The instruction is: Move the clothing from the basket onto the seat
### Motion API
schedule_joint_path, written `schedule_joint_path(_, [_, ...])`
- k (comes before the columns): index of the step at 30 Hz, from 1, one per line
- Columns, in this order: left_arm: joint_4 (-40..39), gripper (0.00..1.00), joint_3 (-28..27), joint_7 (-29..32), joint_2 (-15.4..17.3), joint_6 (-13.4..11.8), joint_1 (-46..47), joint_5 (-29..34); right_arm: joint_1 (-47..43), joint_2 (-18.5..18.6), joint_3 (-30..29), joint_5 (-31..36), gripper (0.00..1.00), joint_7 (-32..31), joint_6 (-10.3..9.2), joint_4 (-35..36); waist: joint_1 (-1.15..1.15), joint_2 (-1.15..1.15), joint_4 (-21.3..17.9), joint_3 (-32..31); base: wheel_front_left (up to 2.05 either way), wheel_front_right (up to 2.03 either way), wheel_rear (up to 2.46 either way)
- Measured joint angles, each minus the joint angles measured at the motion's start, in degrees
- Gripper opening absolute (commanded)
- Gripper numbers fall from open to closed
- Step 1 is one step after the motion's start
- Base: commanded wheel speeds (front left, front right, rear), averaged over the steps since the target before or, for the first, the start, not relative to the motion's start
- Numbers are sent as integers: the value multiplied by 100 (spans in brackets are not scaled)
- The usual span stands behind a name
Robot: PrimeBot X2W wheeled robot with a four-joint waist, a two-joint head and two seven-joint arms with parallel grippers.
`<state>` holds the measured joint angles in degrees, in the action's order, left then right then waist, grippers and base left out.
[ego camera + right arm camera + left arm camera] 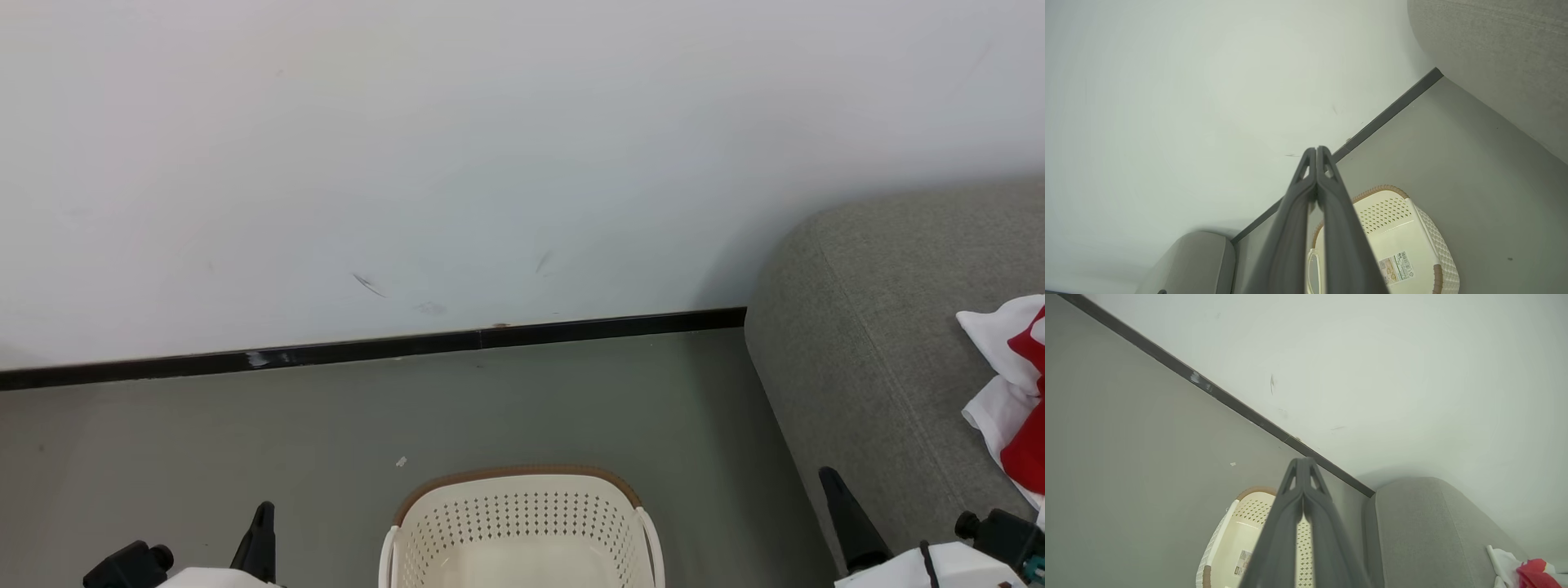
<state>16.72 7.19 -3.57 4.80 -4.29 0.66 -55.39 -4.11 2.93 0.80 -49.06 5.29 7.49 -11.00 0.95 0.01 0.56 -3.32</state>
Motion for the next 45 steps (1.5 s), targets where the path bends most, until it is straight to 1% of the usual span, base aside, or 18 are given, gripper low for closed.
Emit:
schedule_joint_path(4, [-4,0,-91,70,-34,101,3,-286,19,31,-19,-359,0,-60,0,-47,-17,0,-4,25,0,0,0])
schedule_joint_path(11, [-8,0,-249,205,-75,252,23,-757,163,59,-55,-1001,0,-176,0,-98,-54,0,-11,85,0,0,0])
schedule_joint_path(16, [-8,0,-368,308,-92,353,75,-1107,238,79,-96,-1451,0,-231,0,-121,-74,0,-16,134,0,0,0])
schedule_joint_path(18, [-10,0,-434,359,-111,412,122,-1336,252,90,-125,-1727,0,-240,0,-163,-81,0,-20,161,0,0,0])
schedule_joint_path(25, [-21,0,-595,509,-133,555,135,-1808,380,127,-168,-2350,0,-354,-1,-220,-88,0,-27,213,0,0,0])
schedule_joint_path(42, [-40,0,-991,829,-245,944,250,-2996,608,189,-266,-3885,0,-589,-1,-293,-91,0,-46,307,0,0,0])
schedule_joint_path(45, [-42,0,-1061,887,-254,972,250,-3207,615,218,-299,-4158,0,-639,-1,-314,-91,0,-49,321,0,0,0])
